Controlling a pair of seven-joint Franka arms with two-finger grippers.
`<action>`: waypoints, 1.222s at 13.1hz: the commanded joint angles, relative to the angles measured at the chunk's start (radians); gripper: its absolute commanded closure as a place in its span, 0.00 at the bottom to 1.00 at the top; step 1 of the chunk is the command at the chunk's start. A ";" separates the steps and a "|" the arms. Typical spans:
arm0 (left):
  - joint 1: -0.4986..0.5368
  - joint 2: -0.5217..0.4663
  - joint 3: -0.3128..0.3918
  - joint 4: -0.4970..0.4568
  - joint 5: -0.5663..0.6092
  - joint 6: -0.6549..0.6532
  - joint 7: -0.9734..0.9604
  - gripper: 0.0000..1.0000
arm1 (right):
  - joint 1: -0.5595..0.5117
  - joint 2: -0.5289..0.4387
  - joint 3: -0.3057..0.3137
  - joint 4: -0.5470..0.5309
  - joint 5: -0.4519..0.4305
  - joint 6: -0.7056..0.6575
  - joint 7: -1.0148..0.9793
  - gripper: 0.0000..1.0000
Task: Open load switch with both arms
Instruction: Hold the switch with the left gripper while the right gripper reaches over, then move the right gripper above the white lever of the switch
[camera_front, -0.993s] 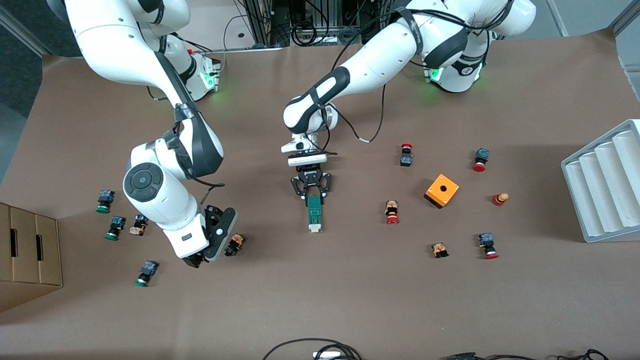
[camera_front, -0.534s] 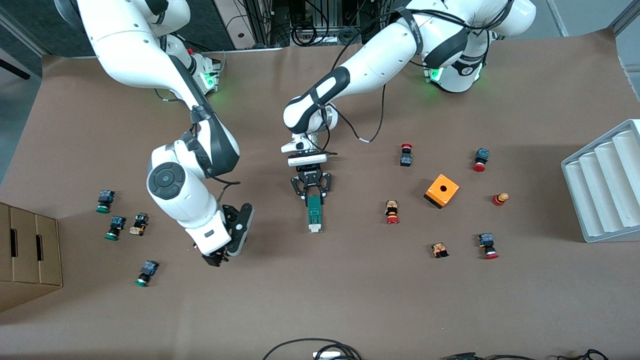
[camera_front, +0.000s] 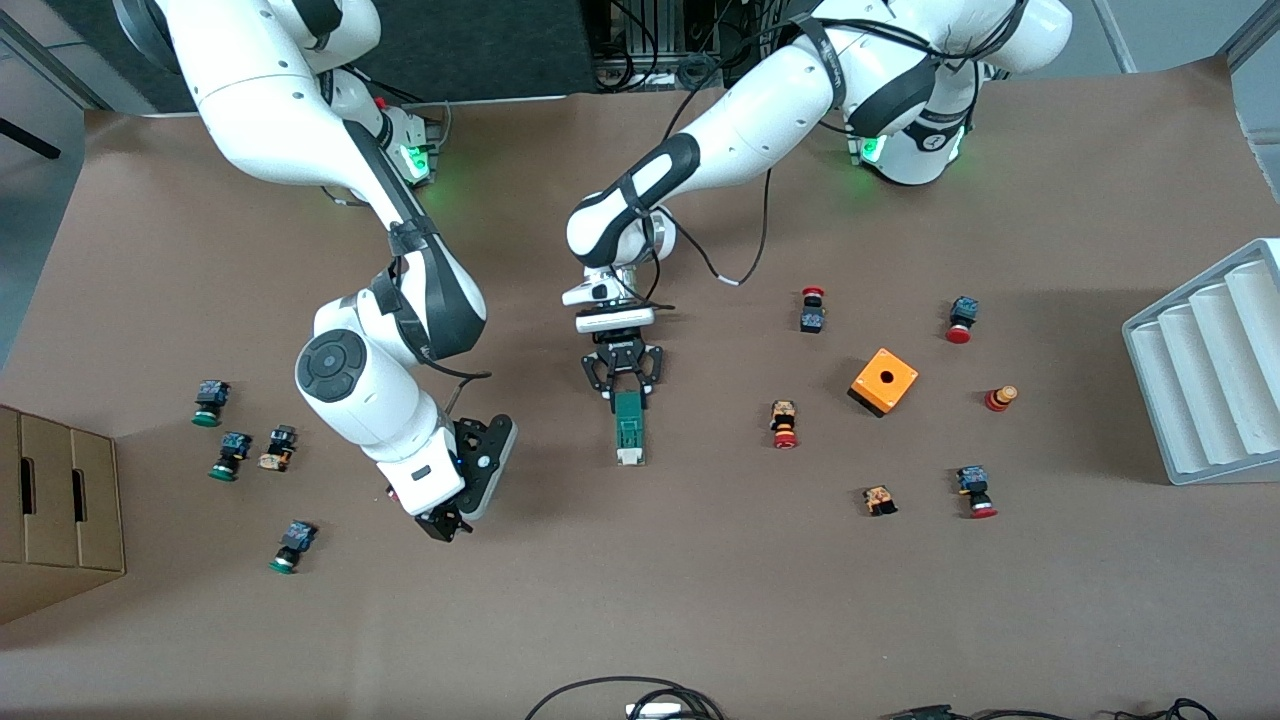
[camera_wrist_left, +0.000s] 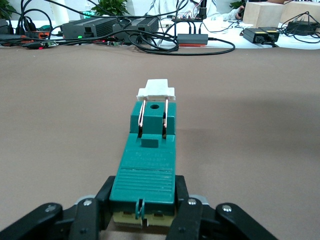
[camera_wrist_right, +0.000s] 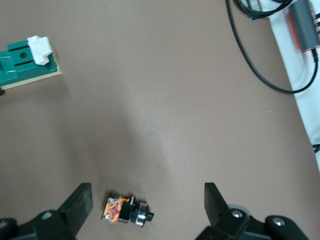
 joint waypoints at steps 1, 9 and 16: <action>-0.028 0.015 0.008 0.017 0.007 -0.007 -0.024 0.54 | 0.011 0.005 -0.006 -0.044 0.023 0.116 -0.027 0.00; -0.028 0.015 0.008 0.017 0.007 -0.007 -0.024 0.54 | 0.081 0.025 -0.013 -0.035 0.026 0.116 -0.013 0.00; -0.027 0.015 0.008 0.017 0.007 -0.007 -0.022 0.54 | 0.227 0.102 -0.075 0.059 0.033 0.024 0.033 0.00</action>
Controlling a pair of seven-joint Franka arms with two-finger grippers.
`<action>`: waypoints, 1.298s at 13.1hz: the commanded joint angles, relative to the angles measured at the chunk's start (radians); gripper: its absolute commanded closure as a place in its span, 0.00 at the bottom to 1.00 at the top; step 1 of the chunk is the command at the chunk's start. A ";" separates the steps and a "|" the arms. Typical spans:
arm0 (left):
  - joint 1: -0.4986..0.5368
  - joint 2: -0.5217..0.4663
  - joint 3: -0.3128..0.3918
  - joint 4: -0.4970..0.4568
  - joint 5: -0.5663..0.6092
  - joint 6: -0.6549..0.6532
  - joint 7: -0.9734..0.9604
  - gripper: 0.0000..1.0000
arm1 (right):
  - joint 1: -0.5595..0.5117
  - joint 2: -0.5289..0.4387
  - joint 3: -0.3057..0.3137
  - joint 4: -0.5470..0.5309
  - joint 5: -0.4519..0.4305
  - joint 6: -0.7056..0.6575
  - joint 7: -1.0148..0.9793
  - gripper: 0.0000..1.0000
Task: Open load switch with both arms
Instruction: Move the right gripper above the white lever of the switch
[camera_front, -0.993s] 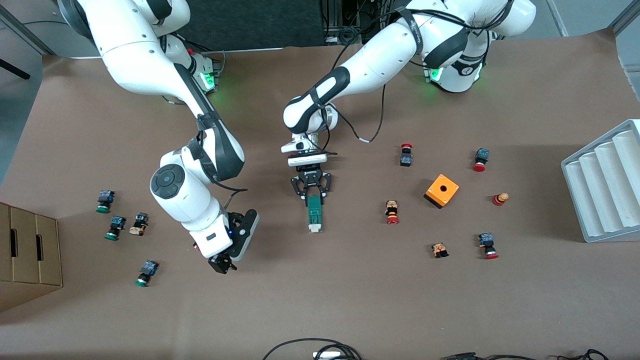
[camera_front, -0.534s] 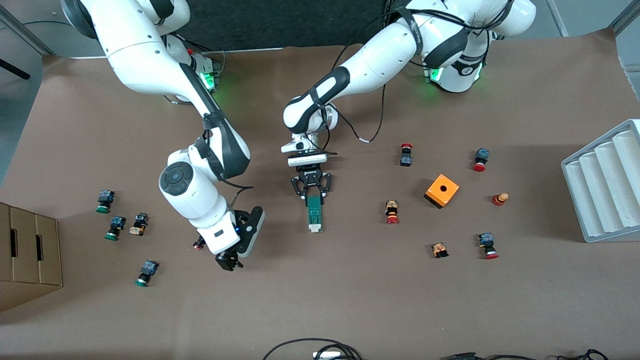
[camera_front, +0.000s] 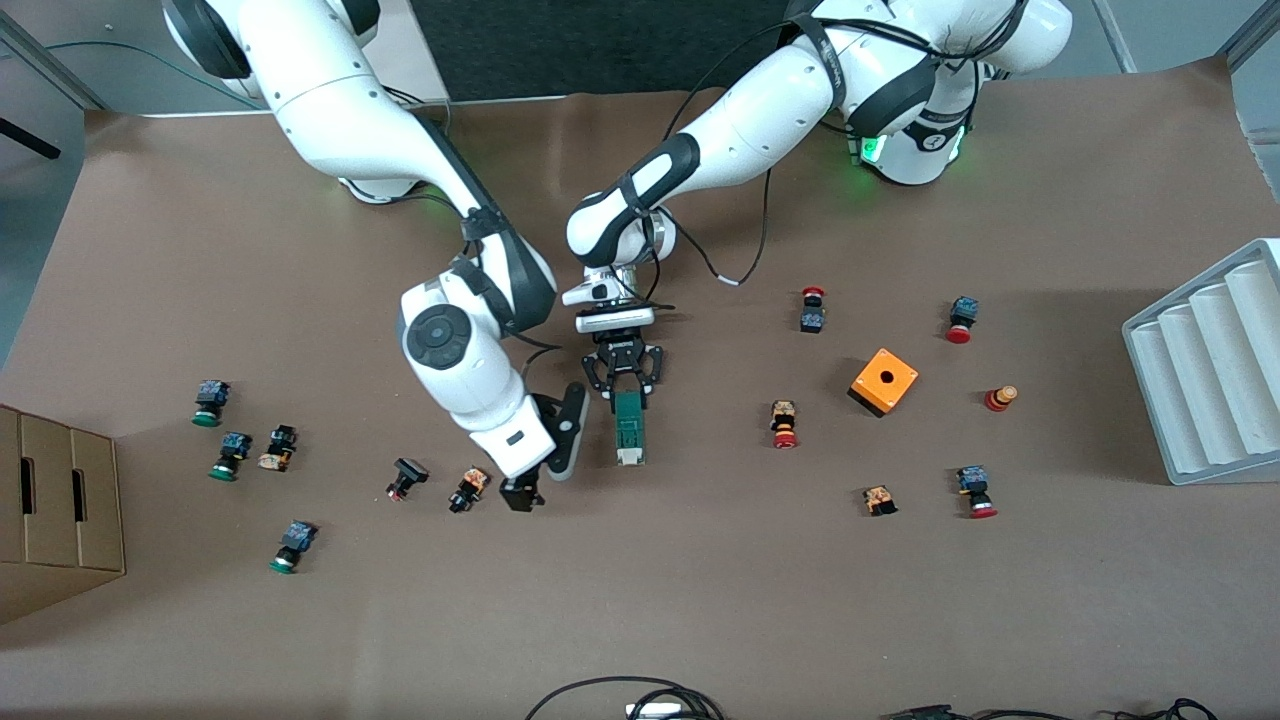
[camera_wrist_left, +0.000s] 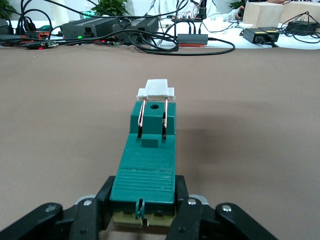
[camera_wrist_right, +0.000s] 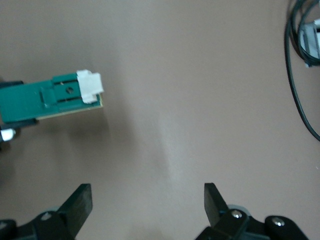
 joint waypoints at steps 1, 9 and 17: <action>-0.027 0.015 0.007 0.017 0.007 -0.007 -0.022 0.54 | 0.056 0.059 -0.032 0.084 0.027 -0.027 0.031 0.00; -0.027 0.015 0.007 0.017 0.007 -0.007 -0.022 0.54 | 0.198 0.136 -0.165 0.147 0.143 -0.020 0.070 0.00; -0.027 0.013 0.007 0.017 0.007 -0.007 -0.024 0.54 | 0.234 0.181 -0.176 0.167 0.157 -0.023 0.073 0.00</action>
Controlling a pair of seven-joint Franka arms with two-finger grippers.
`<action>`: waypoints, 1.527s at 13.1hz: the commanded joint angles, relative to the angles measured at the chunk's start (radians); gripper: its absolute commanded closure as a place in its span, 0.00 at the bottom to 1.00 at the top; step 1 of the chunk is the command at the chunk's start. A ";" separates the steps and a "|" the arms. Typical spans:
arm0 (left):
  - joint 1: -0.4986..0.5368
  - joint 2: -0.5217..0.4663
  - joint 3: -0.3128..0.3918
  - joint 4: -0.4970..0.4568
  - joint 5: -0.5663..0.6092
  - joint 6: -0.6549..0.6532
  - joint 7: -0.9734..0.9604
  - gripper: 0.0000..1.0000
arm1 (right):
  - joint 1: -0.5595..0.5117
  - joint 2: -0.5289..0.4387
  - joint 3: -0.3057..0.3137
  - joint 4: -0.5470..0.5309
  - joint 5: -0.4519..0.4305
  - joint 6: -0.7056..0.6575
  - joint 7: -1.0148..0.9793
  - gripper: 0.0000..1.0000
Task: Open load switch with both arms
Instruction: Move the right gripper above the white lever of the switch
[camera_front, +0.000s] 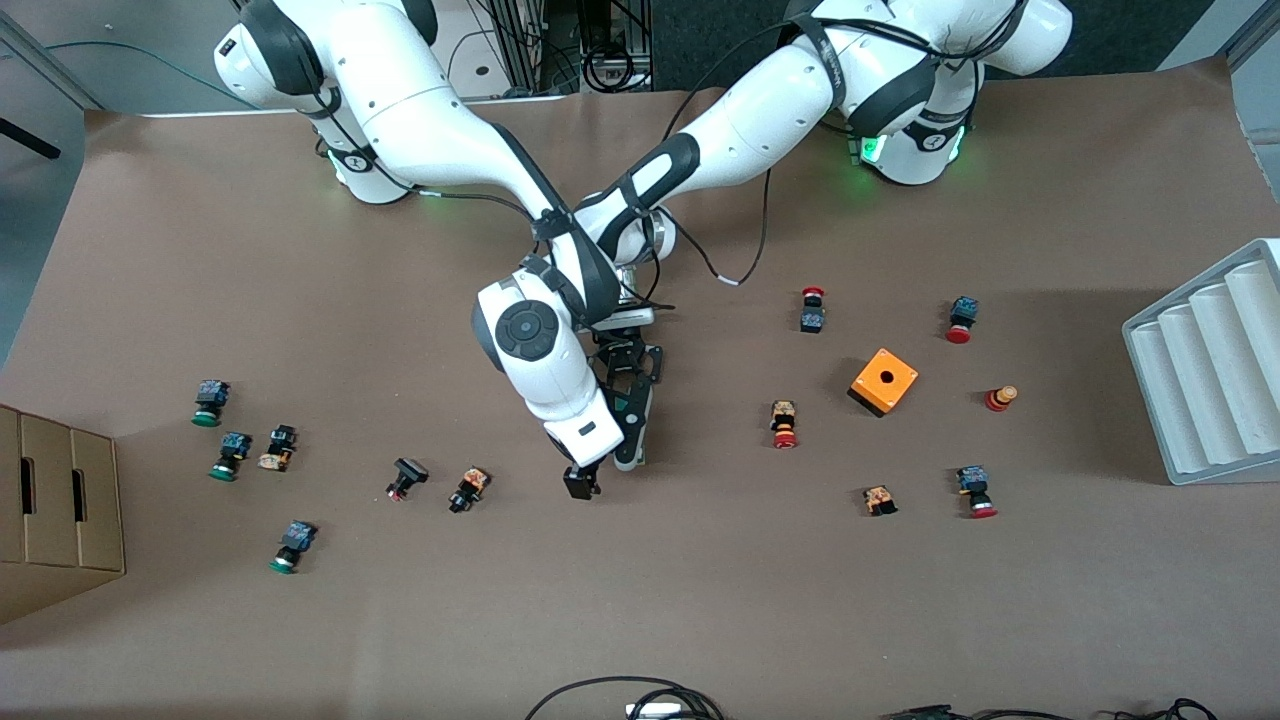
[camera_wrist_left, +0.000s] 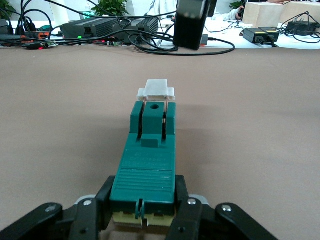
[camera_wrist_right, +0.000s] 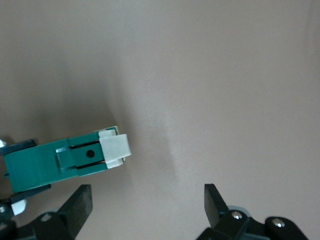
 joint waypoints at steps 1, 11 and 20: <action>-0.027 0.013 0.007 0.017 0.007 -0.006 -0.024 0.54 | 0.019 0.035 -0.019 0.042 0.029 -0.020 -0.001 0.00; -0.027 0.013 0.007 0.017 0.007 -0.006 -0.024 0.54 | 0.045 0.075 -0.016 0.052 0.031 -0.011 0.003 0.00; -0.027 0.013 0.007 0.017 0.007 -0.006 -0.022 0.54 | 0.059 0.108 -0.016 0.083 0.036 -0.006 0.035 0.00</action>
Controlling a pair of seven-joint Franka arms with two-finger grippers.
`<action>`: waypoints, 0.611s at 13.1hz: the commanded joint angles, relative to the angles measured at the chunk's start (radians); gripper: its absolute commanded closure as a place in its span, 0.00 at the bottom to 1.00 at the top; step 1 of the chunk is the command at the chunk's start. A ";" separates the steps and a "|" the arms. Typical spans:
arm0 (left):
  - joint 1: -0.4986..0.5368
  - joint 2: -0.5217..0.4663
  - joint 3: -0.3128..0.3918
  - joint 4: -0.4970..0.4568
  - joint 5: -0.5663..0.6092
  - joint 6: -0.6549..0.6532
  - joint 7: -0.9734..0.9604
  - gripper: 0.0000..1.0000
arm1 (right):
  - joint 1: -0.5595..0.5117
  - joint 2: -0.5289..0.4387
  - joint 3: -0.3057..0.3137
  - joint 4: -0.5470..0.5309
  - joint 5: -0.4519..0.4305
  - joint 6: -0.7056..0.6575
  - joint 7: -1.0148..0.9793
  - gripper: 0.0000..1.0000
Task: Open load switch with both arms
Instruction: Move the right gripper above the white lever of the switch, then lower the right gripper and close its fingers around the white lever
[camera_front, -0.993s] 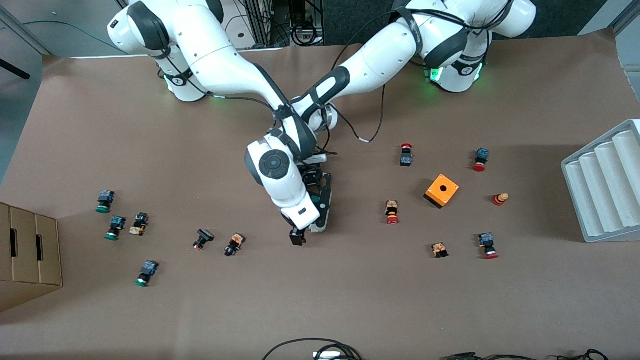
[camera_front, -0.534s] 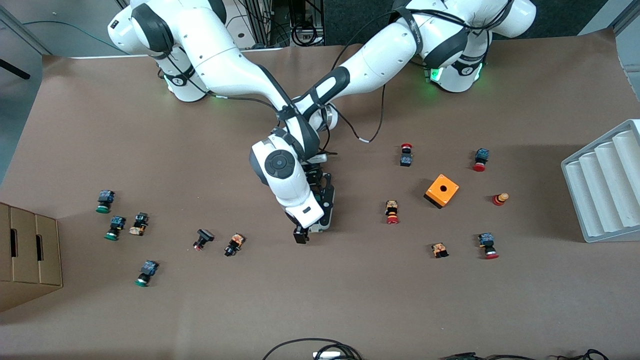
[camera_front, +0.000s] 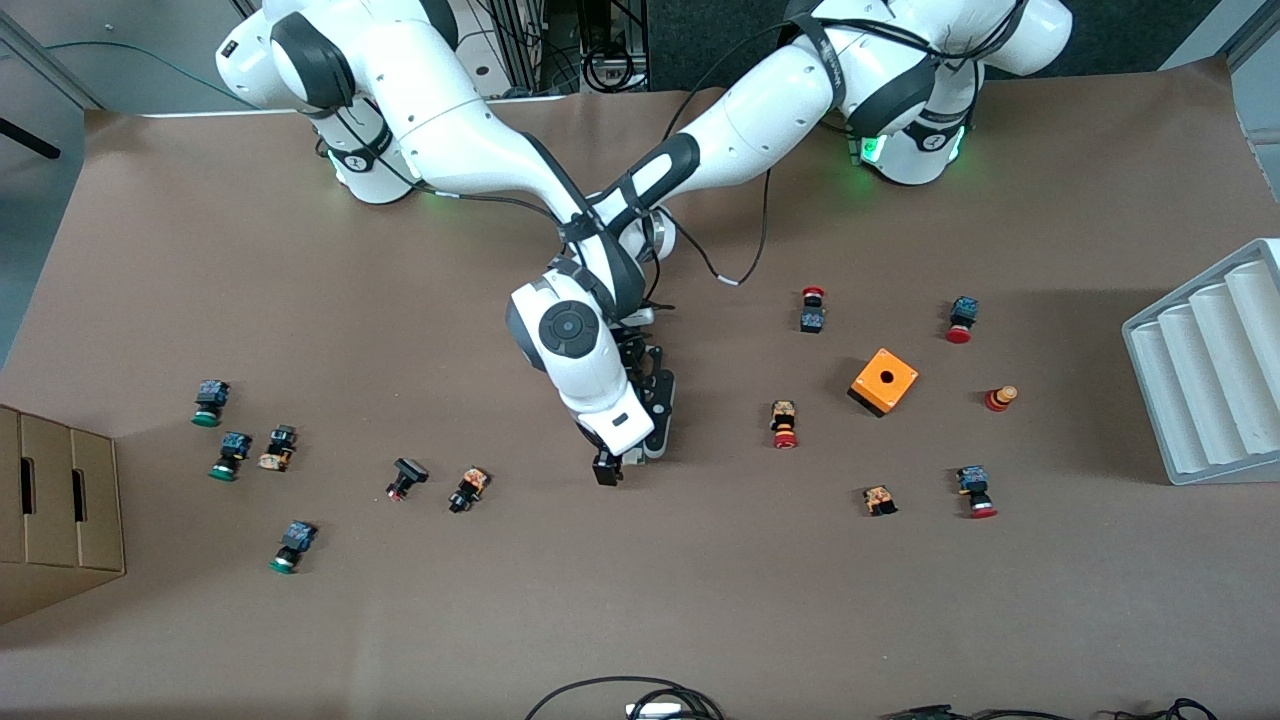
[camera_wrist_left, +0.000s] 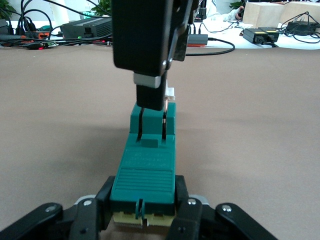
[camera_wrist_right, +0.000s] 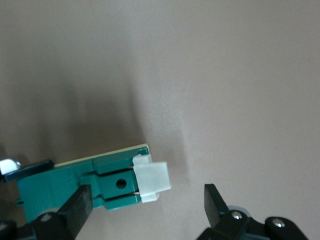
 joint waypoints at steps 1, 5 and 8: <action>-0.027 0.015 0.006 0.016 0.007 -0.006 -0.024 0.54 | 0.010 0.034 -0.016 0.044 0.035 -0.006 0.007 0.00; -0.027 0.013 0.006 0.017 0.007 -0.006 -0.022 0.54 | 0.021 0.044 -0.016 0.050 0.035 -0.006 0.010 0.00; -0.027 0.013 0.006 0.017 0.007 -0.006 -0.022 0.54 | 0.023 0.048 -0.016 0.052 0.035 -0.006 0.013 0.00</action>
